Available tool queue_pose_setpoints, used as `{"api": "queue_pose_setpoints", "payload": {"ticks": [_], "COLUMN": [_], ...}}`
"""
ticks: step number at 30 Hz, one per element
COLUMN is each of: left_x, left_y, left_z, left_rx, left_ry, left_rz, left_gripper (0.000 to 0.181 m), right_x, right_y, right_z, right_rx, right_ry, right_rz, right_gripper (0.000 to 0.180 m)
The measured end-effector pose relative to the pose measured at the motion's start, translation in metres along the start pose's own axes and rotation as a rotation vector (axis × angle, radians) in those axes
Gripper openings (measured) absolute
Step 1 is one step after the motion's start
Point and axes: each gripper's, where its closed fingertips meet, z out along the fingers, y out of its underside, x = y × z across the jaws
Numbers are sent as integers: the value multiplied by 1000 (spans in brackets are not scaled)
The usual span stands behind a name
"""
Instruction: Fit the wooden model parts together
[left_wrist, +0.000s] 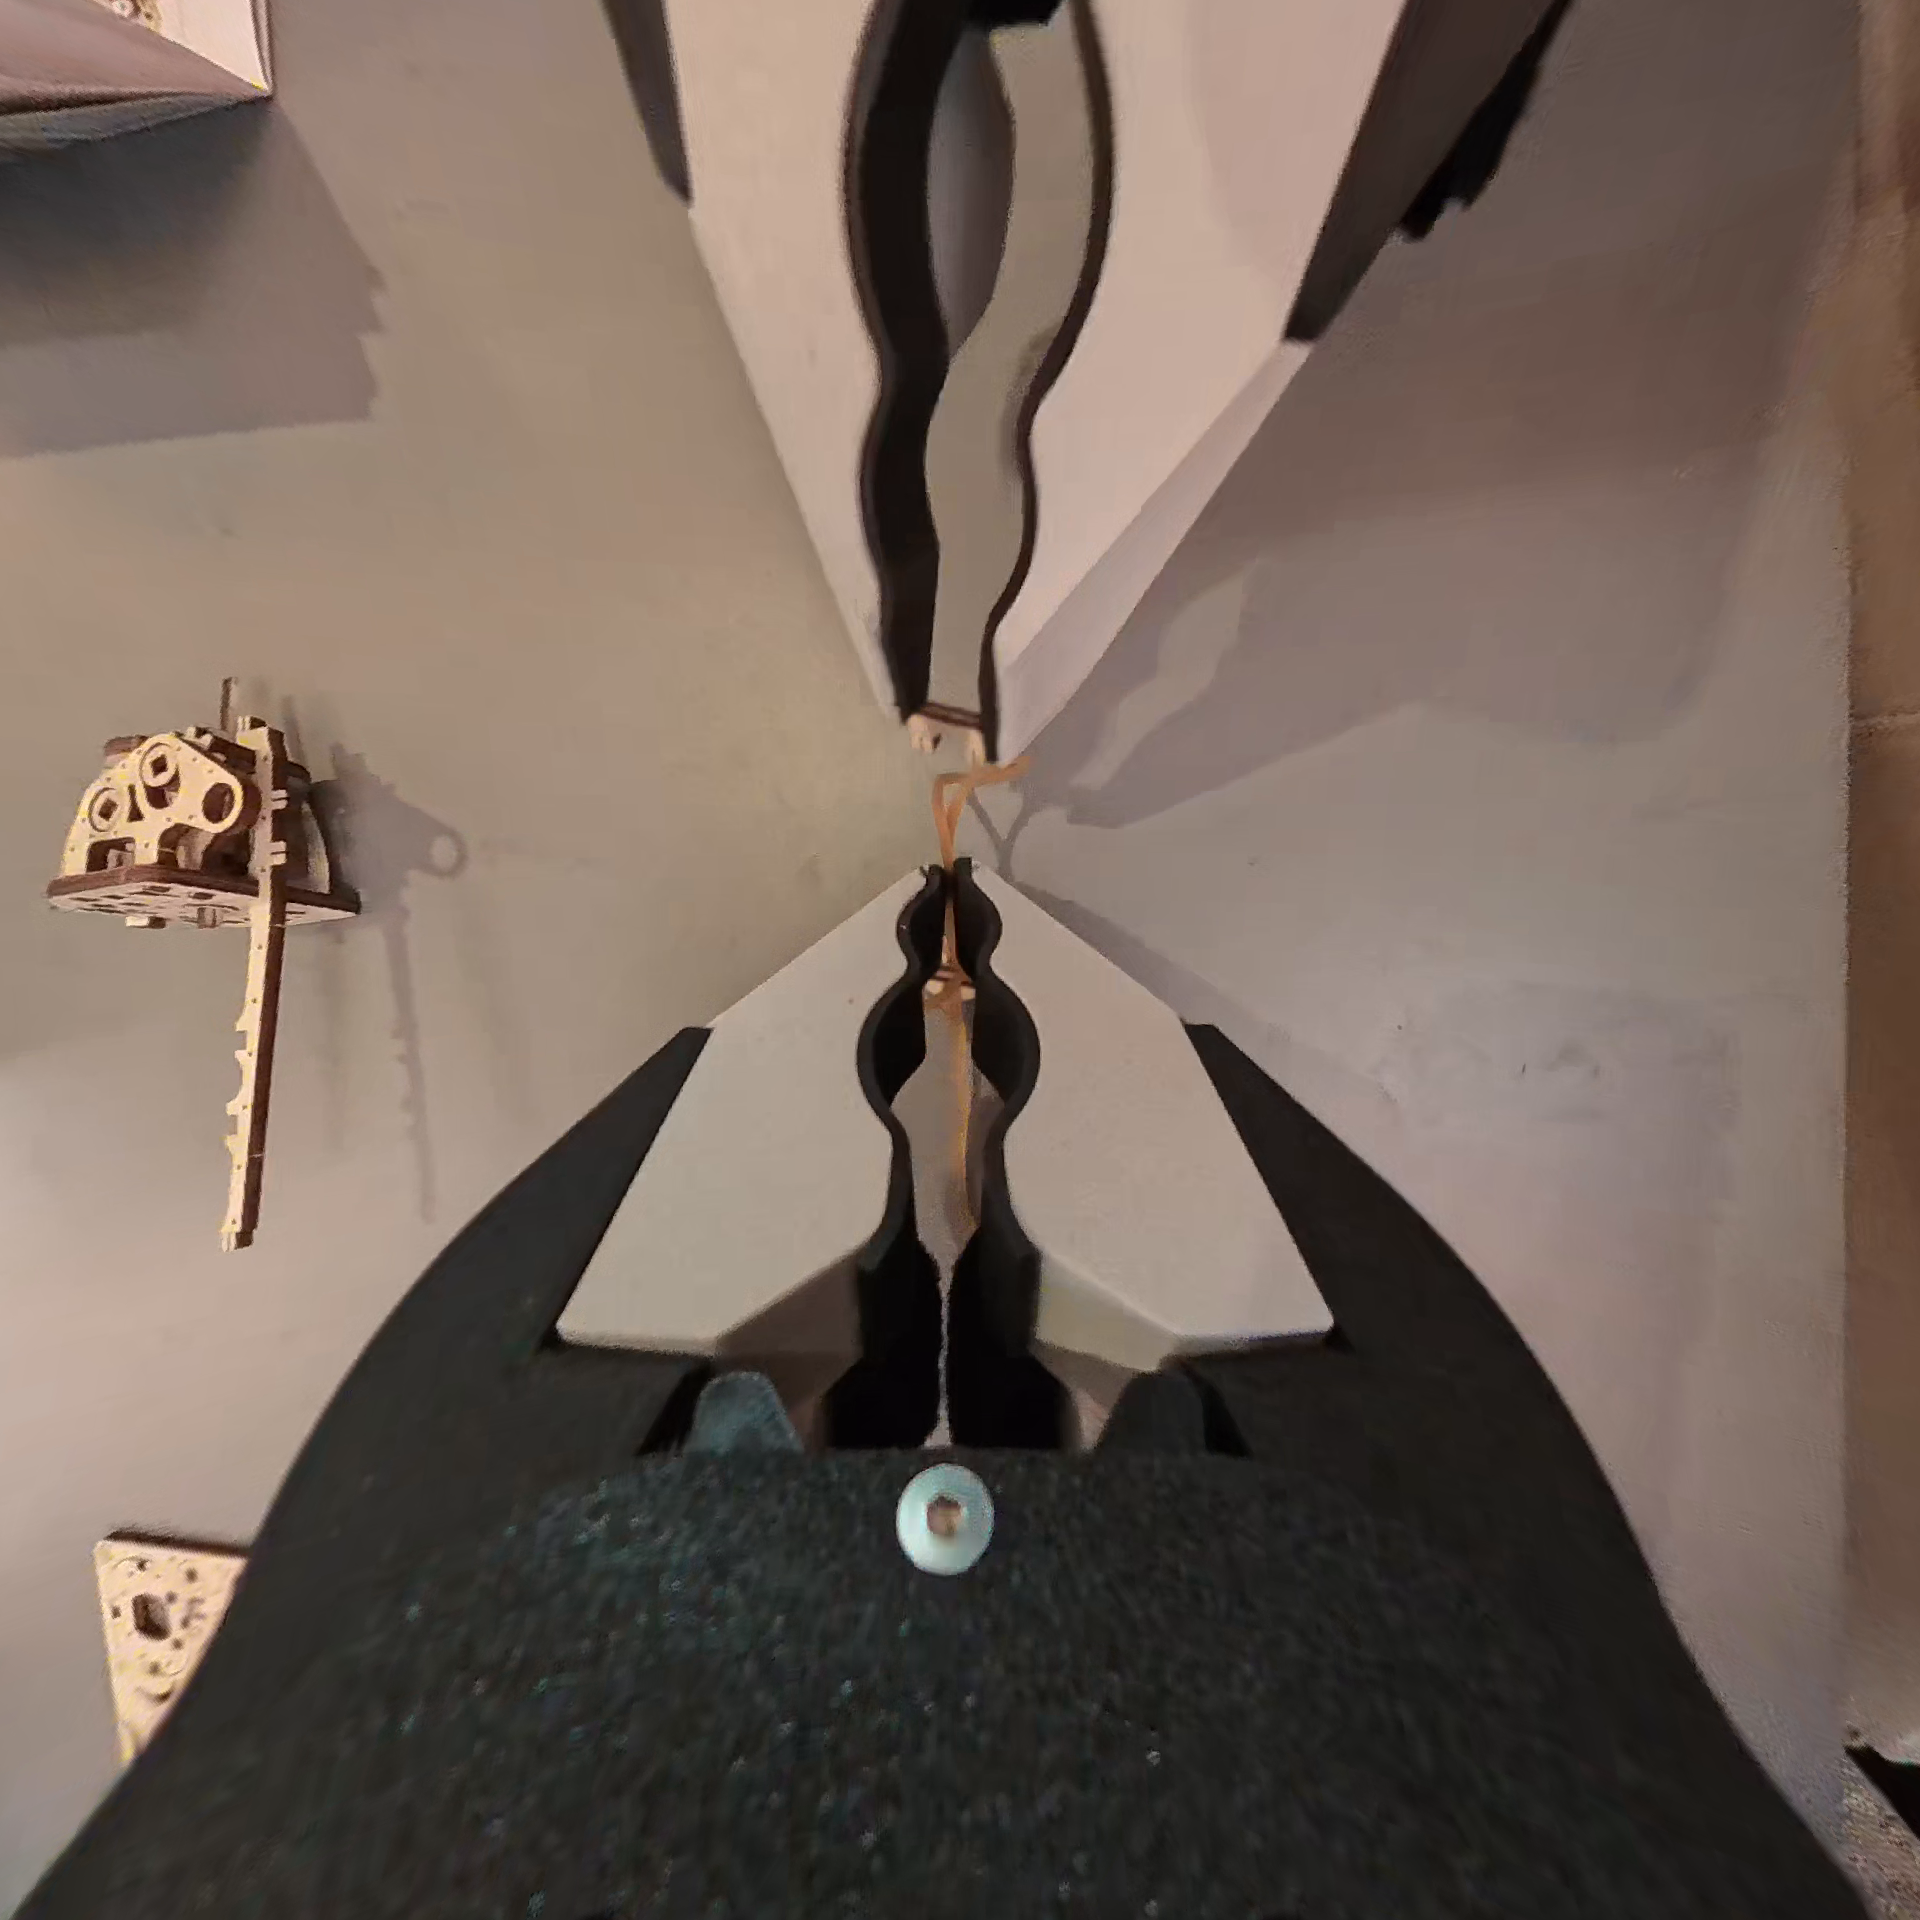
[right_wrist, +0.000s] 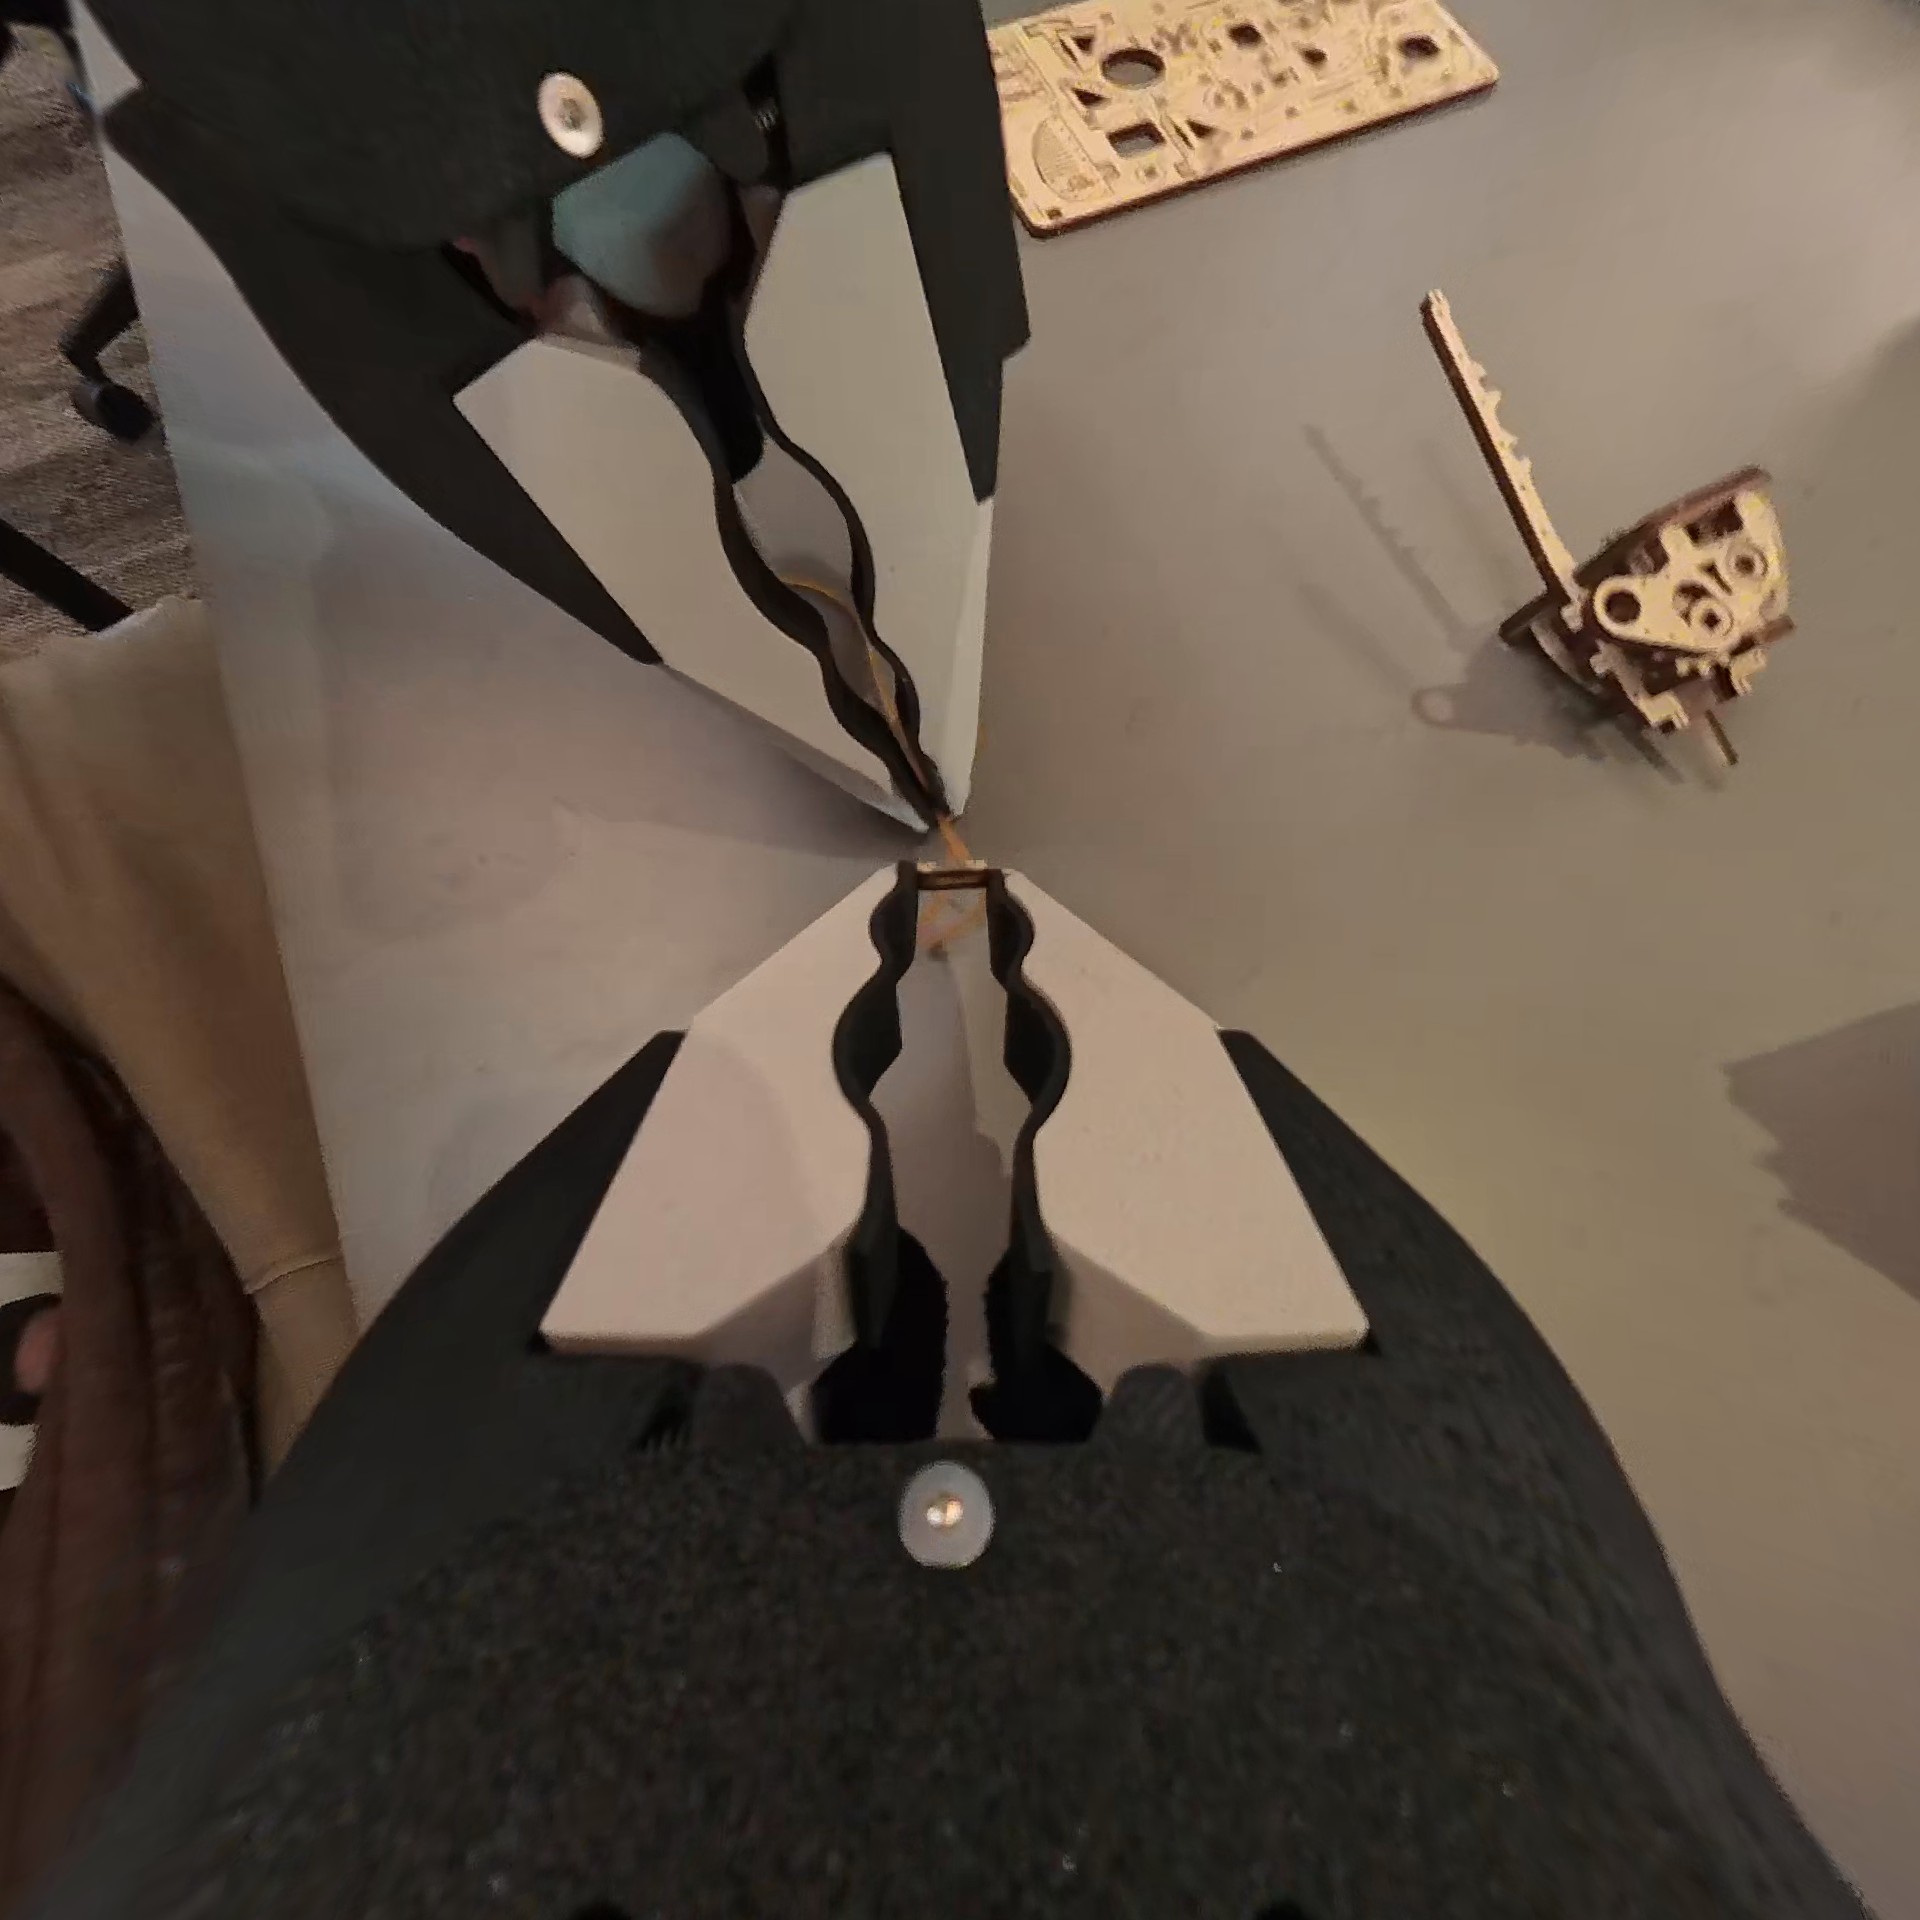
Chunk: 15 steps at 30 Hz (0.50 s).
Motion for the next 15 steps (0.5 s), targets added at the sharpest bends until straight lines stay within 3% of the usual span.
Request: {"api": "queue_pose_setpoints", "payload": {"ticks": [15], "left_x": [2], "left_y": [5], "left_z": [-6], "left_rx": [-26], "left_ry": [20], "left_rz": [74], "left_gripper": [0], "right_x": [-7], "right_y": [-1], "right_z": [26], "right_rx": [1], "right_ry": [-19], "right_rz": [-107], "right_gripper": [13]}}
